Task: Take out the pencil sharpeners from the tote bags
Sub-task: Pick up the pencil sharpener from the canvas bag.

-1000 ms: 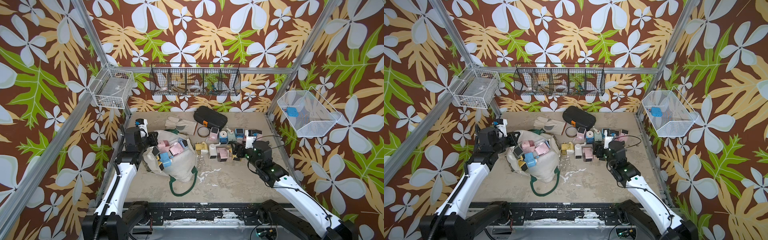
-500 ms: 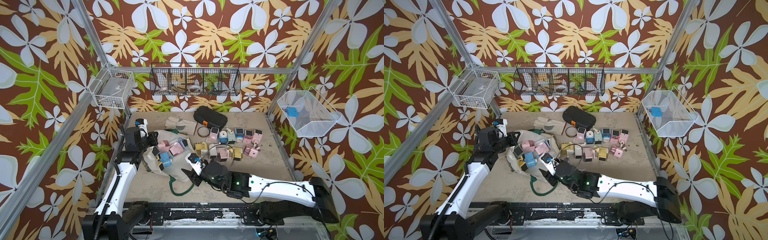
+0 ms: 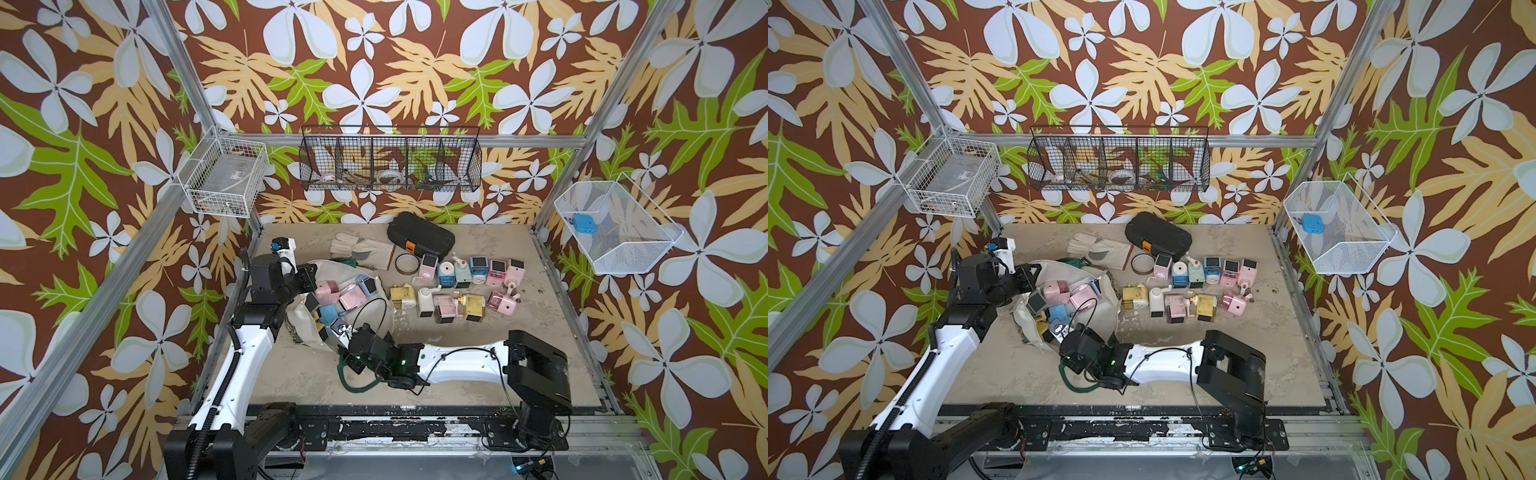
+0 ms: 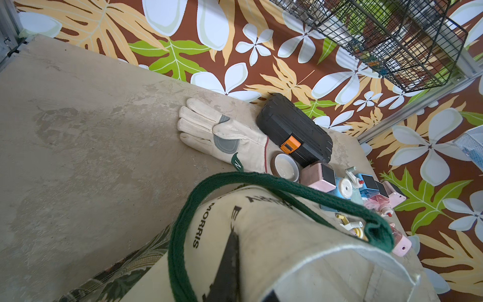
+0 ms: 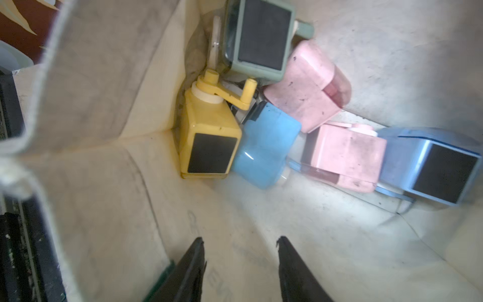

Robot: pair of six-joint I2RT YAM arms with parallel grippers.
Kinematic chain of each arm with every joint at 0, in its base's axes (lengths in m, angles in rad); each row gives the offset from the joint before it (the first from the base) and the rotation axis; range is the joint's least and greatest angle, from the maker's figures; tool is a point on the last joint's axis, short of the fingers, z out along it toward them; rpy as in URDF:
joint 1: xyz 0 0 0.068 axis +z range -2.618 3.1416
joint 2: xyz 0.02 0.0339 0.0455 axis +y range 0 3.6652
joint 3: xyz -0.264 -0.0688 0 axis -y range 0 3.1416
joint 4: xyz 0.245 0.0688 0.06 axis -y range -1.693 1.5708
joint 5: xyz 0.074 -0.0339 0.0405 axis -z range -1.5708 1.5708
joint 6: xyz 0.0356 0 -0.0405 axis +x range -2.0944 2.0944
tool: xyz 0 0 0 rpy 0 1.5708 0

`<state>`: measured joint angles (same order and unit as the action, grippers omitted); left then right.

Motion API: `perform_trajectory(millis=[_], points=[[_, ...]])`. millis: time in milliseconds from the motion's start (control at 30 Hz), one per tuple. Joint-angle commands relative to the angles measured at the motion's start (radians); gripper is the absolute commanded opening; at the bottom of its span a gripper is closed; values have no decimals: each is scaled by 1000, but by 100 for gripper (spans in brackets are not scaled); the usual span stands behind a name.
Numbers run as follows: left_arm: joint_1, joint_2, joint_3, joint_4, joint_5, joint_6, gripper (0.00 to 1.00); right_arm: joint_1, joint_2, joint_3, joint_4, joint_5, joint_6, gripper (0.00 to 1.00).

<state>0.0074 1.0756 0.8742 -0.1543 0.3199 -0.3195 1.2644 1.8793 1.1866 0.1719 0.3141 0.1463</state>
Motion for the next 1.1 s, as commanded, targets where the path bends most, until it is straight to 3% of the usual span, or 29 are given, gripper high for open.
perform_trajectory(millis=[0, 167, 333, 567, 833, 1067], points=[[-7, -4, -7, 83, -8, -3, 0, 11, 65, 46, 52, -106, -35, 47], [-19, -19, -5, 38, -17, 23, 0, 67, 170, 173, 17, -211, -147, 53], [-20, -69, -33, 35, -44, 35, 0, 10, 86, 90, 104, -288, -108, 59], [-26, -136, -97, 46, -71, 45, 0, -61, 30, 29, 135, -155, -44, 71], [-29, -145, -108, 41, -96, 51, 0, -63, 128, 135, 176, -158, -24, 88], [-29, -145, -106, 39, -96, 51, 0, -85, 203, 206, 243, -217, -17, 93]])
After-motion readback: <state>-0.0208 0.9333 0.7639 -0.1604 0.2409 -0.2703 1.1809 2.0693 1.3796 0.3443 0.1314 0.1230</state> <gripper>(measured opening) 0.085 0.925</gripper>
